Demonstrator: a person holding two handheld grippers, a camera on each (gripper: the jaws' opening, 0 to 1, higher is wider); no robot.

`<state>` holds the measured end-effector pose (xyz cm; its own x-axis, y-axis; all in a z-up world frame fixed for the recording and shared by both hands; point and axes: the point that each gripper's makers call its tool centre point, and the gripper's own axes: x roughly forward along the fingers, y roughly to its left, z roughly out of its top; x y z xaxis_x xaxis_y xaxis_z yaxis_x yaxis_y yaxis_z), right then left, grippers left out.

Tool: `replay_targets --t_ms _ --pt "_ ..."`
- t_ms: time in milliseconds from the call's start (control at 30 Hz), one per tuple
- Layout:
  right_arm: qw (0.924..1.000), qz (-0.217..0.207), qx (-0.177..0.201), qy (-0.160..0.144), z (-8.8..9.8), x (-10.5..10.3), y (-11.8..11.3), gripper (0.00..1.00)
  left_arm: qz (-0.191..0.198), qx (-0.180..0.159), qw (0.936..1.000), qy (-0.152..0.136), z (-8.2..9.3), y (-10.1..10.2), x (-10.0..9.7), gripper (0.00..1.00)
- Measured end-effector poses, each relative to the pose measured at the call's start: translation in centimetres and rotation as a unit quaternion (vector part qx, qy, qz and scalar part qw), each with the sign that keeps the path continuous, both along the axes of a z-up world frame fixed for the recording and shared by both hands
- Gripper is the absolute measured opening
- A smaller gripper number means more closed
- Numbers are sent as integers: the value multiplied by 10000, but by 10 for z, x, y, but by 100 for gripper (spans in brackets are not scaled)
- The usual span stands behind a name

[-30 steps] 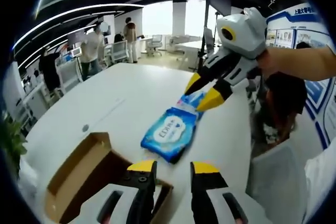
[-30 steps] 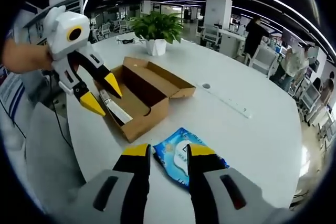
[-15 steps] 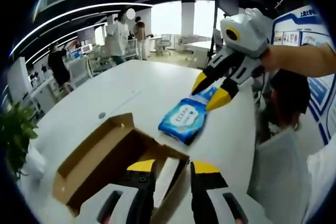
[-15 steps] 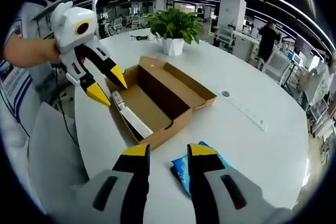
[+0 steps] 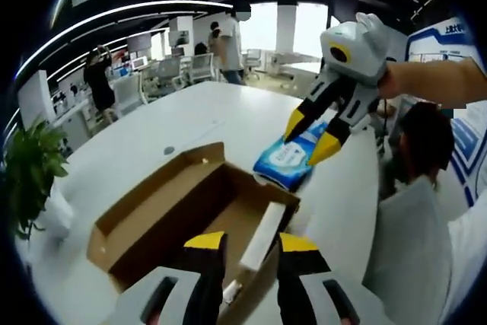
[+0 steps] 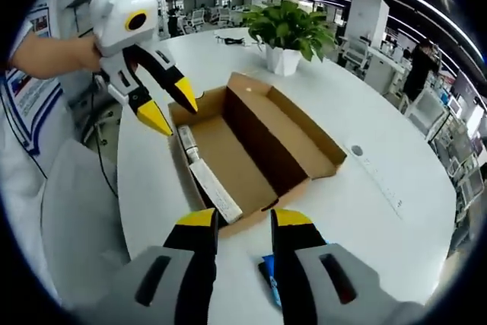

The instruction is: Operate the shoe box by opening the lid, removing the specified soft item, and placing it in the target area until the item is outside and the box remains undamaged.

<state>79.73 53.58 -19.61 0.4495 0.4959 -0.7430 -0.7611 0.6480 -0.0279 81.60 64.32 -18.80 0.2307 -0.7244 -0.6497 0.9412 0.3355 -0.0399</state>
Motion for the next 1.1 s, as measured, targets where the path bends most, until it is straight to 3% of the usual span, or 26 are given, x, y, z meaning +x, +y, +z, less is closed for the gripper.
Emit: replay_targets --t_ms 167,367,867,1100 --pt "9995 248 -71 160 -10 6 12 25 78 -18 10000 55 -5 12 6 26" --pt "9939 937 -179 549 -24 5 28 25 195 -123 9996 134 -7 24 12 26" --pt "9727 1867 -633 1225 -50 4 39 23 416 -362 9978 362 -20 37 21 26" --pt "9614 2295 -519 1428 -57 2 52 21 599 -530 9957 475 -21 44 24 26"
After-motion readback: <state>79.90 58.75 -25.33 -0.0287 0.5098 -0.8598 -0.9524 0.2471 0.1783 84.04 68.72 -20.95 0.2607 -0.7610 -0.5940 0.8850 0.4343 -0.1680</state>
